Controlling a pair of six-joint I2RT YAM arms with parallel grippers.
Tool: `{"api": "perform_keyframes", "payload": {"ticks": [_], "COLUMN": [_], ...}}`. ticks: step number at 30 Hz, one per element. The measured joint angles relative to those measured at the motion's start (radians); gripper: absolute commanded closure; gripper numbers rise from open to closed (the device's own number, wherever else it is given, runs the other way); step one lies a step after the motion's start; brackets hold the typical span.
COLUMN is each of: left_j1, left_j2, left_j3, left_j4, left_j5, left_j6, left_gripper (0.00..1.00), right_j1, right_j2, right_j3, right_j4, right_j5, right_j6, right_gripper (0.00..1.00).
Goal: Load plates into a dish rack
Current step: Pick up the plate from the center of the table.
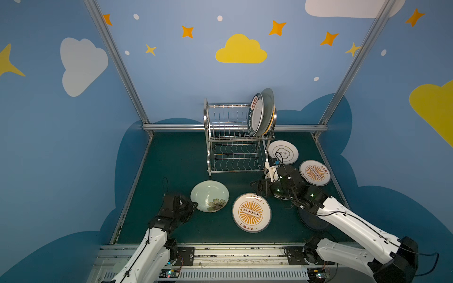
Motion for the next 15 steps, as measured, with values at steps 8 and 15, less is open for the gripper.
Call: {"api": "perform_keyframes", "payload": {"ticks": [8,15], "left_j1": [0.0,-0.007], "left_j2": [-0.093,-0.097], "left_j3": [0.0,0.013], "left_j4": [-0.023,0.03], "left_j5": [0.058,0.141], "left_j6": [-0.058,-0.108], "left_gripper": [0.96,0.96], "right_j1": [-0.037,-0.08], "right_j2": [0.0,0.001], "right_j3": [-0.021,-0.033], "right_j4": [0.005,0.023], "right_j5": [-0.011,-0.051], "right_j6": [0.06,0.115], "right_gripper": [0.05,0.05]}}
